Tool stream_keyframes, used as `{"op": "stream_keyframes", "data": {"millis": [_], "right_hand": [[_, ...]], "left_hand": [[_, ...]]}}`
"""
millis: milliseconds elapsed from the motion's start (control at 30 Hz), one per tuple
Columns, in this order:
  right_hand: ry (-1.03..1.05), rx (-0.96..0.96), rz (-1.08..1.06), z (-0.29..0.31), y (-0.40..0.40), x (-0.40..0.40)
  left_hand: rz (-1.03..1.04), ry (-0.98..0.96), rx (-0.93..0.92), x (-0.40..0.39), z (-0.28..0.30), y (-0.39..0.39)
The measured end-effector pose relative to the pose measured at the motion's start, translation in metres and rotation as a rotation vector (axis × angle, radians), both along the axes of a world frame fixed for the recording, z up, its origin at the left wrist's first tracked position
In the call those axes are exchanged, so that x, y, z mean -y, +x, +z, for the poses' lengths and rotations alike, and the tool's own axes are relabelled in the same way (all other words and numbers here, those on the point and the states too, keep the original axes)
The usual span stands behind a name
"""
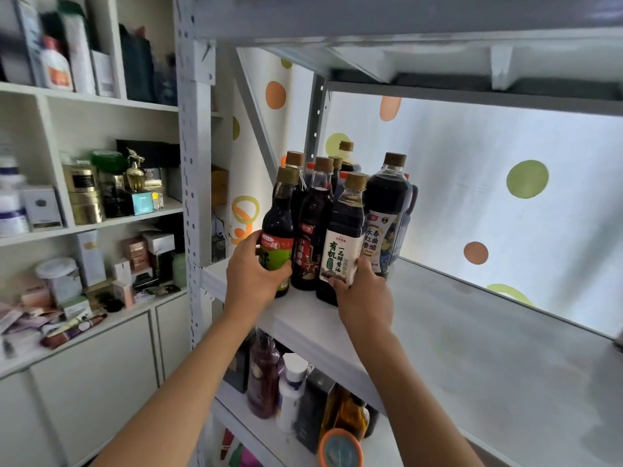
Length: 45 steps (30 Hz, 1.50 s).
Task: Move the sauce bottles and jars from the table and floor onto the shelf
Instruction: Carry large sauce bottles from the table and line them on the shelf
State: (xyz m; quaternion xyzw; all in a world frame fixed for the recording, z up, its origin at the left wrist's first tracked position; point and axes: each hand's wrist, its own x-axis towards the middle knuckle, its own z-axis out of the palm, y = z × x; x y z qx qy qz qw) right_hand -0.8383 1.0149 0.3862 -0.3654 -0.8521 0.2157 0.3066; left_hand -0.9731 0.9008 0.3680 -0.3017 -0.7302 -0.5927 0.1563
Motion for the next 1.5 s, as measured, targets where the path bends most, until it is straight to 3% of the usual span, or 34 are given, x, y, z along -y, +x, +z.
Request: {"op": "stream_keyframes", "data": {"millis": [600,900,1067,1167,1300,1400,1500], "right_hand": [[-0.004,-0.091,-0.026,-0.014,-0.006,0.000],[-0.038,-0.107,-0.015,-0.021,-0.003,-0.004],[-0.092,0.018,-0.014,-0.028,0.011,-0.005],[-0.011,0.125,0.083,-0.033,0.031,0.018],[0.410,0.324,0.045,-0.072,0.064,0.066],[0.443,0.268,0.100,-0.100,0.084,0.087],[0.283,0.297,0.304,-0.117,0.110,0.107]], "left_hand": [[-0.006,0.023,-0.058,-0.017,-0.017,-0.016],[0.094,-0.245,0.040,-0.018,-0.042,-0.021],[0.134,-0.200,0.122,-0.002,-0.050,0.008],[0.096,-0.256,0.029,0.009,-0.062,0.039],[0.053,-0.482,-0.175,0.026,-0.088,0.075],[0.093,-0.619,-0.286,0.050,-0.104,0.113],[0.189,-0.615,-0.225,0.087,-0.110,0.151]]}}
